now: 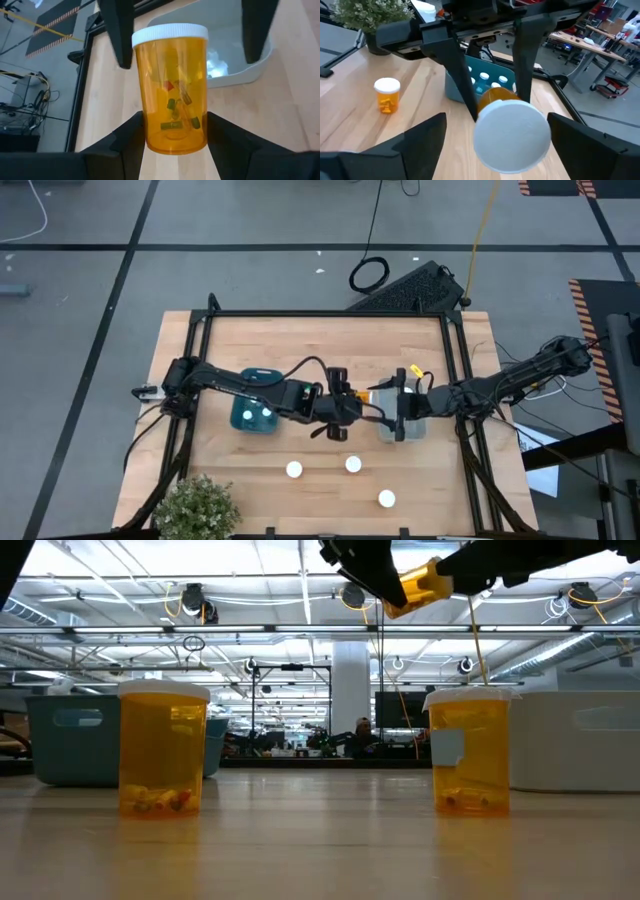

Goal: Pick and place medicine bottles into bin by pill shape (circle, oval)
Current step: Put the orange pill bottle into the gray bin

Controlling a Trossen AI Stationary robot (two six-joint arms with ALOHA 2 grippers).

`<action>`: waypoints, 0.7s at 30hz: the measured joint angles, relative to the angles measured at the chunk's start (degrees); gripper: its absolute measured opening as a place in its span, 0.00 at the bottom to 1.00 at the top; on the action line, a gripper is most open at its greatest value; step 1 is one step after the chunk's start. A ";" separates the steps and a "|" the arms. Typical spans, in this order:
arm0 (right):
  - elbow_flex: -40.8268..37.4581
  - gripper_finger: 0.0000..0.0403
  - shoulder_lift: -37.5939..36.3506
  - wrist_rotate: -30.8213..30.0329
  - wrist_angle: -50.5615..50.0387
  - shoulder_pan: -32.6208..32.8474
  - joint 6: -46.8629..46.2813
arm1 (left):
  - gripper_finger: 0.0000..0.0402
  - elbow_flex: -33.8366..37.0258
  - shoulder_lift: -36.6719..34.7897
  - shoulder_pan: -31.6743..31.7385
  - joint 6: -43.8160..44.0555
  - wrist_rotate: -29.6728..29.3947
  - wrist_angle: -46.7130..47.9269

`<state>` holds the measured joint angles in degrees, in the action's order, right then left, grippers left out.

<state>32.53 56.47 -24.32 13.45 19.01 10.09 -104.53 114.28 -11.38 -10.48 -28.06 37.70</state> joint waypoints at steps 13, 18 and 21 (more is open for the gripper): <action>0.00 0.57 0.00 0.27 0.00 -1.07 -0.51 | 0.48 0.00 0.00 0.07 0.29 -0.04 -0.42; 0.00 0.51 0.00 0.22 -0.36 -1.08 -0.82 | 0.50 0.00 0.00 0.18 -0.20 -0.06 -0.64; 0.02 0.51 0.00 0.26 -0.37 -1.07 -0.83 | 0.57 0.00 0.00 0.14 -0.80 -0.73 -0.75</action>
<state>32.56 56.47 -24.05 13.08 17.94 9.26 -104.53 114.28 -11.25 -11.28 -28.79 36.95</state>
